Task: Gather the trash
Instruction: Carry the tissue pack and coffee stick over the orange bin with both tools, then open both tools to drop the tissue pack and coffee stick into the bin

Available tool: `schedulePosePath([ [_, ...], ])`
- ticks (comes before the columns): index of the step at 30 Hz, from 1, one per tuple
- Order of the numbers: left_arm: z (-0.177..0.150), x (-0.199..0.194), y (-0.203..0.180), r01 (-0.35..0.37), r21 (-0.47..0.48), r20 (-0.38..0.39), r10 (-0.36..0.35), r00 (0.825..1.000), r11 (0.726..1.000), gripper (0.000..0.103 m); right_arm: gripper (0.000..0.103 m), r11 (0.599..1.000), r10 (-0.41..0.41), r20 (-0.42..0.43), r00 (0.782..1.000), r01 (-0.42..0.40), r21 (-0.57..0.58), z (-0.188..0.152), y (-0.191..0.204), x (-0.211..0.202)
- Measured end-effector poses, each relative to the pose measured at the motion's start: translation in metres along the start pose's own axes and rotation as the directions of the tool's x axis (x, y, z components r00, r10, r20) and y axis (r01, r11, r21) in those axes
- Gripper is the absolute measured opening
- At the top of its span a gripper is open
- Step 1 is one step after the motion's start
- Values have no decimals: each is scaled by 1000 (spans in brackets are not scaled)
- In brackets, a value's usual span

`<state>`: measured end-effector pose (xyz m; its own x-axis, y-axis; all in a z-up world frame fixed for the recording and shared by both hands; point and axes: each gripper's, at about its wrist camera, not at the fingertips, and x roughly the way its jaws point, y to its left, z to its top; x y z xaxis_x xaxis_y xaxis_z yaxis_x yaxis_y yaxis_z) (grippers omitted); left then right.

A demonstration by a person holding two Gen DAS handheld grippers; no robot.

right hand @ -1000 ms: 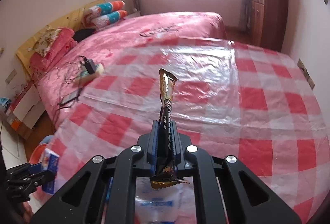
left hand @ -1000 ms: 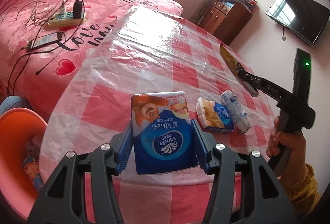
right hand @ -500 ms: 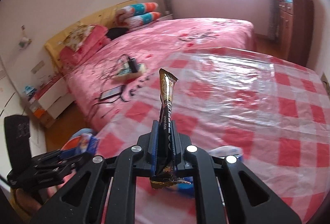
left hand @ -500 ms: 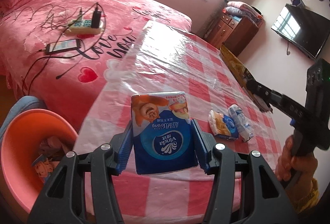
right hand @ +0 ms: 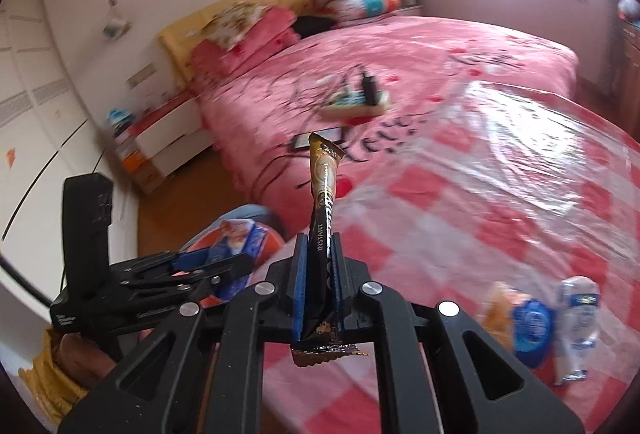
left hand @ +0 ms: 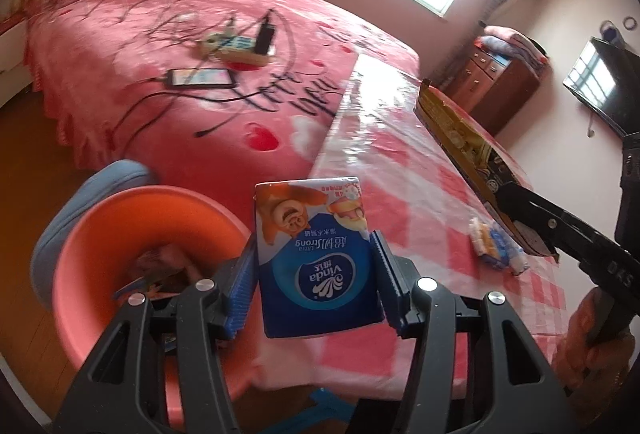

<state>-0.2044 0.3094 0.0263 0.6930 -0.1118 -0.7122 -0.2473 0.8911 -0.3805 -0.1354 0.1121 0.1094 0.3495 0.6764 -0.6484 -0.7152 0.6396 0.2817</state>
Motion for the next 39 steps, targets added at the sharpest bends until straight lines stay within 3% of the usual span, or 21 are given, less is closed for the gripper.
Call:
schedulePosePath([
  [8, -12, -17, 55, -81, -85, 4, 82, 997, 993, 55, 12, 992, 81, -90, 993, -90, -93, -2, 57, 38],
  [19, -30, -19, 110, -149, -184, -14, 149, 989, 971, 55, 12, 971, 131, -247, 960, -174, -163, -20, 112, 100],
  [21, -34, -16, 121, -173, -212, -24, 172, 985, 962, 62, 15, 969, 124, -277, 953, -177, -175, -23, 117, 109],
  [22, -35, -14, 127, -183, -228, -35, 180, 983, 956, 67, 18, 969, 137, -284, 949, -189, -161, -26, 116, 112],
  [24, -38, -13, 134, -207, -249, -42, 203, 978, 946, 78, 39, 971, 165, -277, 946, -205, -124, -26, 110, 111],
  [25, -39, -12, 137, -222, -254, -45, 218, 975, 941, 80, 58, 974, 151, -262, 953, -188, -123, -26, 108, 108],
  [26, -39, -12, 138, -230, -257, -47, 226, 973, 938, 81, 67, 977, 139, -242, 960, -172, -122, -24, 105, 103],
  [28, -39, -12, 141, -235, -261, -51, 230, 972, 936, 81, 68, 980, 141, -200, 970, -165, -113, -18, 96, 92],
  [32, -36, -13, 137, -235, -258, -42, 232, 972, 937, 82, 79, 990, 106, -93, 990, -114, -84, -5, 75, 66],
  [39, -27, -14, 114, -224, -220, -19, 226, 974, 949, 84, 87, 999, 13, 24, 1000, -12, -43, 3, 40, 30],
])
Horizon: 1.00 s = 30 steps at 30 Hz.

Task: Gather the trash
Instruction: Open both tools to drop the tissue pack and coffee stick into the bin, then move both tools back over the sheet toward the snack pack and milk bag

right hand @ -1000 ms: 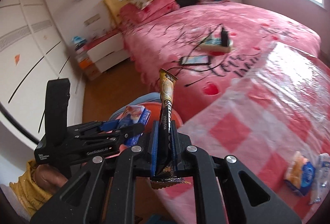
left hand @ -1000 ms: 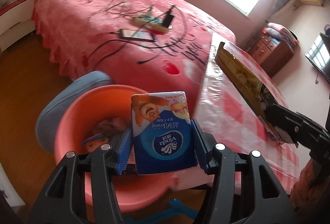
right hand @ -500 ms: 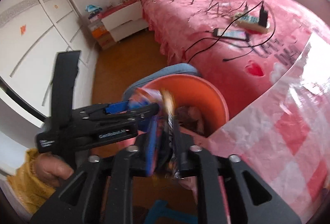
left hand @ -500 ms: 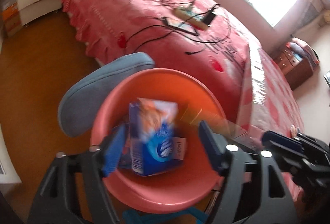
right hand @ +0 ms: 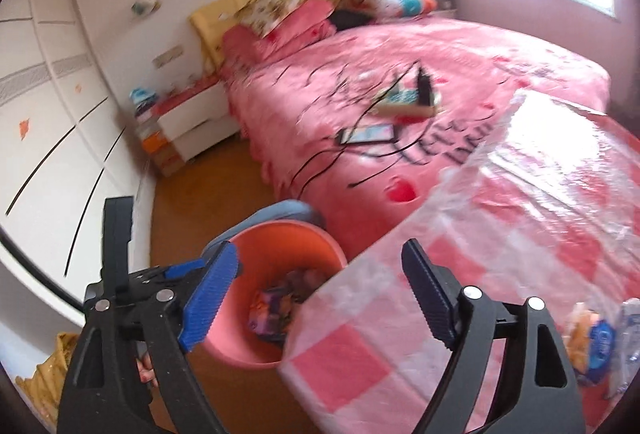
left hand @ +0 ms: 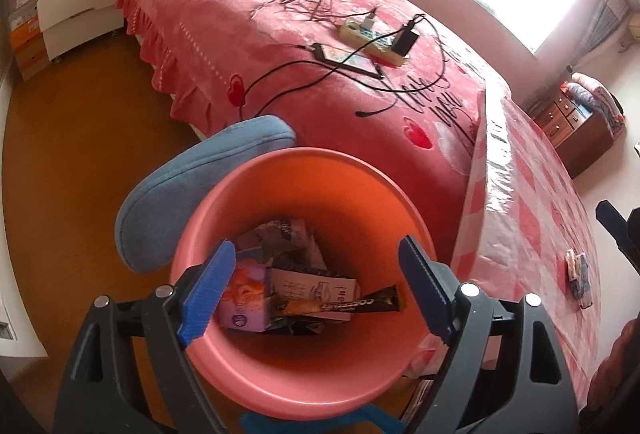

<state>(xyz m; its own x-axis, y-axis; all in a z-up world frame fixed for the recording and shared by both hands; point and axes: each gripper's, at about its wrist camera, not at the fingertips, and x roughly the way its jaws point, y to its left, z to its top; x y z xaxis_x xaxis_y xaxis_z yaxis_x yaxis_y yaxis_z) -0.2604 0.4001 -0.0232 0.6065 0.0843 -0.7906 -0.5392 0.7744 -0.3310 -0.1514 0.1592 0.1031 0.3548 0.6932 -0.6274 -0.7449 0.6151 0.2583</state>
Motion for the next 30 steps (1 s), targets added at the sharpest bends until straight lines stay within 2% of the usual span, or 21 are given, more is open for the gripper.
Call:
schedulePosePath([
  [9, 2, -6, -49, 49, 82, 9, -50, 999, 995, 84, 88, 994, -41, 17, 999, 39, 106, -20, -47, -15],
  [30, -11, -2, -157, 135, 239, -40, -130, 991, 961, 85, 91, 968, -142, 102, 985, 117, 221, -51, -112, -71],
])
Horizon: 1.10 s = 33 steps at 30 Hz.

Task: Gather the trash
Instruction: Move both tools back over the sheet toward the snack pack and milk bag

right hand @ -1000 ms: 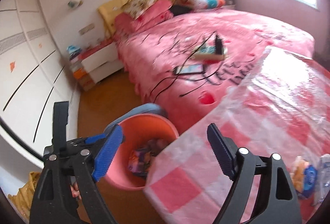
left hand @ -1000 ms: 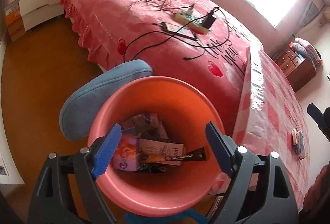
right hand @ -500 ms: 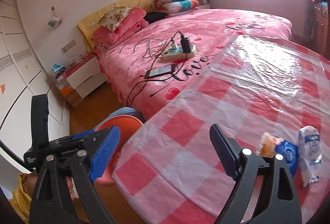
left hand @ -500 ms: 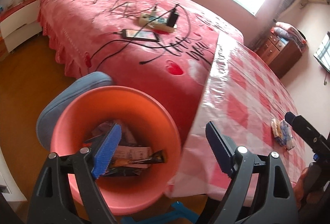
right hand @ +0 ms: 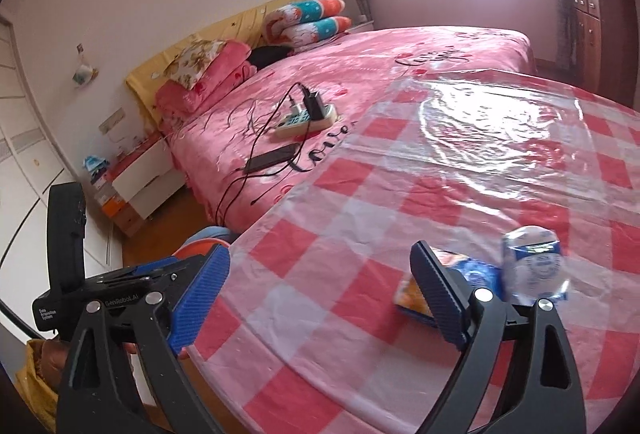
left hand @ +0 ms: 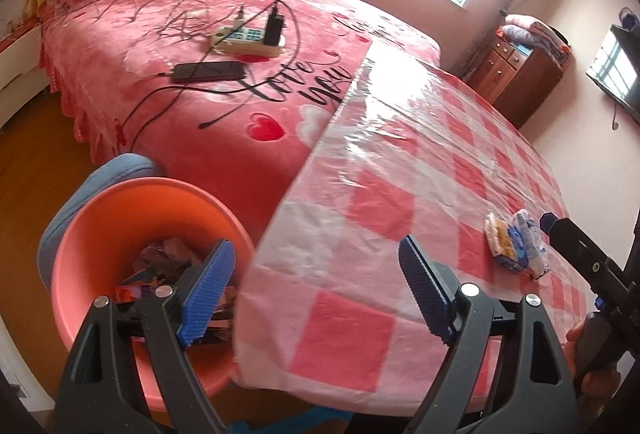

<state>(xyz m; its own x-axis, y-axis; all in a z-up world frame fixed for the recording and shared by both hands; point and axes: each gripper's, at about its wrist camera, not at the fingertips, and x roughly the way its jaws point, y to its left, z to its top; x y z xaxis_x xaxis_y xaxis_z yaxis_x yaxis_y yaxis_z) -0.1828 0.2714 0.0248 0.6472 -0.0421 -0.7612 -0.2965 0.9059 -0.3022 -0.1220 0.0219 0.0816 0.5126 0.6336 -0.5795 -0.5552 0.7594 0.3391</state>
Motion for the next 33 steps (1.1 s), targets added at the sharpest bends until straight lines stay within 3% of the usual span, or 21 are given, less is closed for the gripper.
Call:
schedulePosePath([
  [15, -3, 15, -59, 28, 102, -48, -24, 999, 994, 85, 91, 998, -39, 56, 998, 37, 46, -2, -41, -28],
  [33, -17, 34, -133, 83, 218, -119, -58, 991, 972, 85, 91, 977, -99, 77, 992, 82, 195, -4, -120, -58],
])
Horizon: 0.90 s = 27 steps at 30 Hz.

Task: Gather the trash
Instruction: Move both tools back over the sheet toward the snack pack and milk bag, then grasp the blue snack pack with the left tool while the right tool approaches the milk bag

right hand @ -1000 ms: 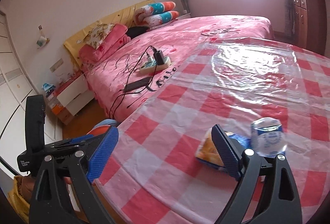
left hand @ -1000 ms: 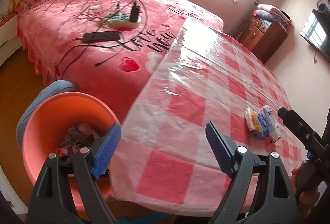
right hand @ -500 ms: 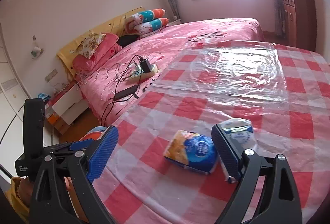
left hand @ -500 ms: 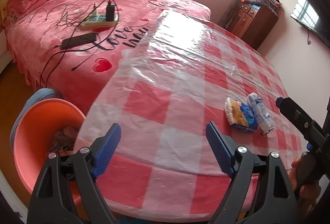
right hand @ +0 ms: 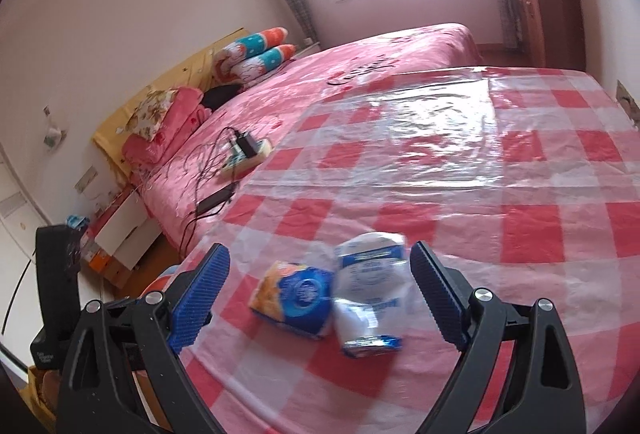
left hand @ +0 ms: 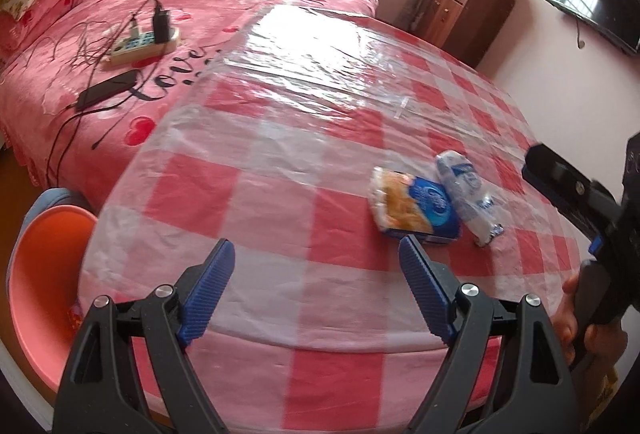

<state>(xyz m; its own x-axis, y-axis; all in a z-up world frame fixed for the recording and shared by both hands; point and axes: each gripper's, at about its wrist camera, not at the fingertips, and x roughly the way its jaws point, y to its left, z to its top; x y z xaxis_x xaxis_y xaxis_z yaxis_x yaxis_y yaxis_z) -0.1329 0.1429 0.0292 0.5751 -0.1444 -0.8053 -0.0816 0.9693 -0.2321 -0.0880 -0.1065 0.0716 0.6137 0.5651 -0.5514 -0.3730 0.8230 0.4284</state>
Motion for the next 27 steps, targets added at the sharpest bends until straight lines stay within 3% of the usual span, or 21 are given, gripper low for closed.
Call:
schedulePosePath([
  [7, -2, 10, -34, 64, 37, -39, -62, 997, 997, 85, 91, 996, -32, -11, 999, 32, 78, 6, -37, -3],
  [12, 1, 23, -57, 63, 89, -52, -59, 997, 994, 85, 91, 992, -39, -23, 999, 41, 115, 7, -54, -3],
  [20, 8, 40, -78, 2, 178, -47, 6, 999, 984, 84, 91, 991, -8, -33, 999, 12, 137, 8, -66, -3],
  [27, 12, 51, -91, -45, 285, -42, 60, 997, 958, 84, 91, 992, 26, -58, 998, -18, 125, 5, -63, -1],
])
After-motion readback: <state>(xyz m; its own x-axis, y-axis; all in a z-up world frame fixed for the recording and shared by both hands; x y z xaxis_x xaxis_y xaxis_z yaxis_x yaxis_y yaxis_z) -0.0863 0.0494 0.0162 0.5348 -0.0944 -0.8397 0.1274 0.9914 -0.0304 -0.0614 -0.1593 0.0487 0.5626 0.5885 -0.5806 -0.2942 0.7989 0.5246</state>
